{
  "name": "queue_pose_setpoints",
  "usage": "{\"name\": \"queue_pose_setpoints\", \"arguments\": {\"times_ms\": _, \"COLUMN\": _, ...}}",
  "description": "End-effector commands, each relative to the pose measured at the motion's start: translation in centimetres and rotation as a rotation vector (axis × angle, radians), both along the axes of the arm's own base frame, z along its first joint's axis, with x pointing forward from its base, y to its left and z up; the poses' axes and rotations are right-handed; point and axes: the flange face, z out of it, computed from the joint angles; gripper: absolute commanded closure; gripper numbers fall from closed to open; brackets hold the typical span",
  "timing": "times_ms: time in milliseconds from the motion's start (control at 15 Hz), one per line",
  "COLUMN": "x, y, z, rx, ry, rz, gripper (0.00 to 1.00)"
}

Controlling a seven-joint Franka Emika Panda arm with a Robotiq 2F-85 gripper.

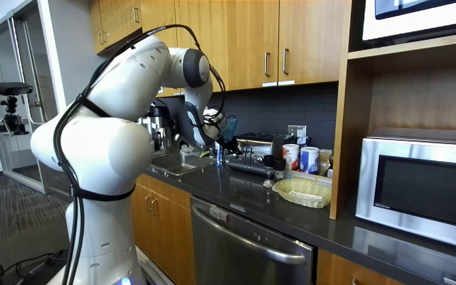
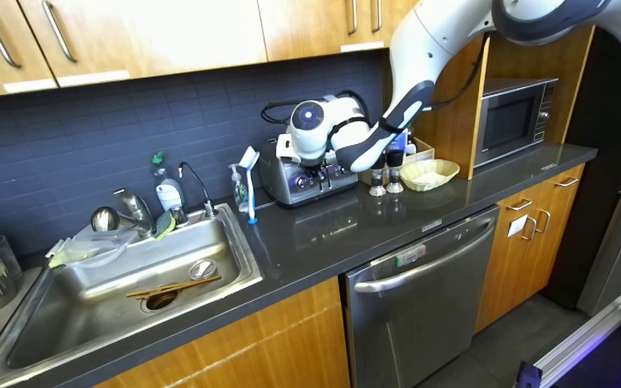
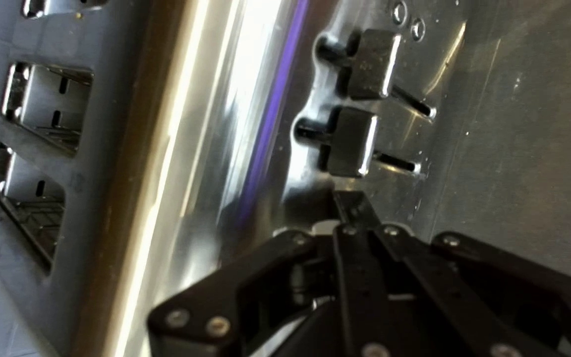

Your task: Push the toaster closer to the wall

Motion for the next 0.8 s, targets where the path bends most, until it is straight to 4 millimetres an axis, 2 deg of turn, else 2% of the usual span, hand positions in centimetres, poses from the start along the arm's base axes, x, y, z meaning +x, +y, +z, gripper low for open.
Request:
{"name": "queue_pose_setpoints", "arguments": {"times_ms": 0, "x": 0.04, "y": -0.87, "z": 0.64, "rx": -0.009, "ry": -0.016, "rz": -0.014, "gripper": 1.0}}
{"name": "queue_pose_setpoints", "arguments": {"times_ms": 733, "x": 0.52, "y": -0.53, "z": 0.35, "rx": 0.004, "ry": -0.029, "rz": 0.001, "gripper": 1.0}}
